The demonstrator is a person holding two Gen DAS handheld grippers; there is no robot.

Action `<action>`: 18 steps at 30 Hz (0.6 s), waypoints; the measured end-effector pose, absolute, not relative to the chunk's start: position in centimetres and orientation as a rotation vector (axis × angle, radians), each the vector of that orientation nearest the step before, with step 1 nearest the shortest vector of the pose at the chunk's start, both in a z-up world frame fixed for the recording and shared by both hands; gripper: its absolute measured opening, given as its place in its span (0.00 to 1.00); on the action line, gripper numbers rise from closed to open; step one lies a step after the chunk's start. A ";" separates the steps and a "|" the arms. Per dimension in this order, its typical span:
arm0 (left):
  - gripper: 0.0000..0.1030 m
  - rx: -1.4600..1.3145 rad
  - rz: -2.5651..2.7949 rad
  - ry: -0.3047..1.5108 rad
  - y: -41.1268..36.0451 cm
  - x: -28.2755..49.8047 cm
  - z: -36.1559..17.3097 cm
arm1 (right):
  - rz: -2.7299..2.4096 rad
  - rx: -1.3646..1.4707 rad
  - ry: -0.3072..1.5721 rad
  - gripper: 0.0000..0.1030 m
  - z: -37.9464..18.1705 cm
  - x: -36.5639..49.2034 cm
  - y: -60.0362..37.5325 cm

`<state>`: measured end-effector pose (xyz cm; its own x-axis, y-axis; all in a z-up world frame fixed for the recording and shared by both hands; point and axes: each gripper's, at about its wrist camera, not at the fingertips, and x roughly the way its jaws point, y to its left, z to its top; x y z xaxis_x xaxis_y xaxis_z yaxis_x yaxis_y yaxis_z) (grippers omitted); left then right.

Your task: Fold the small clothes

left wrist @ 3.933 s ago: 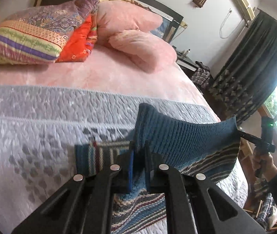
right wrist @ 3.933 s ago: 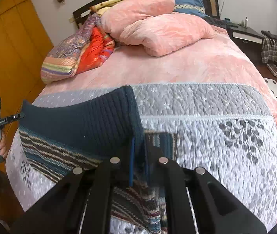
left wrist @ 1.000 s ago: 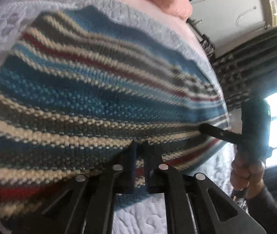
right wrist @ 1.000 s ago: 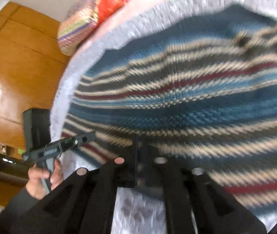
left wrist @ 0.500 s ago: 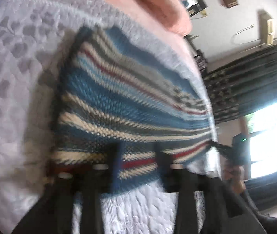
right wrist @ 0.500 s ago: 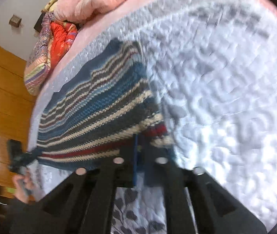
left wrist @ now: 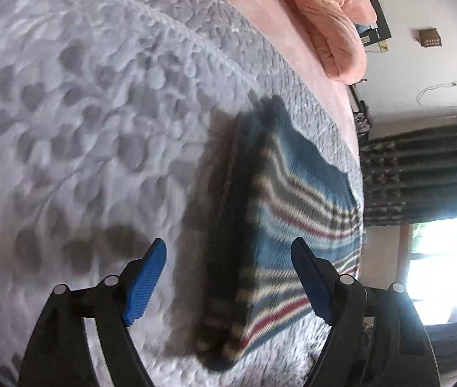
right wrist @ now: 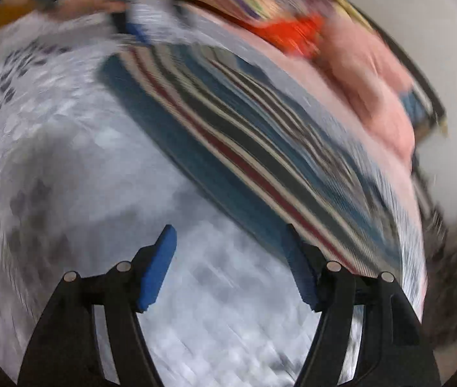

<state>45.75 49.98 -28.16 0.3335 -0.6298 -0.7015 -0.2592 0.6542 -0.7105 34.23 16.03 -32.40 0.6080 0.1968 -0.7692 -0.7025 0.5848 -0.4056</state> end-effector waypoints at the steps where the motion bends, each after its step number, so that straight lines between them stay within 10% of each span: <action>1: 0.78 -0.886 -0.300 1.237 49.8 46.6 -28.4 | 0.595 -0.799 0.708 0.65 -32.8 33.8 17.6; 18: 0.78 -0.814 -0.411 1.267 47.4 53.8 -30.2 | 0.574 -0.932 0.528 0.64 -35.5 33.9 28.6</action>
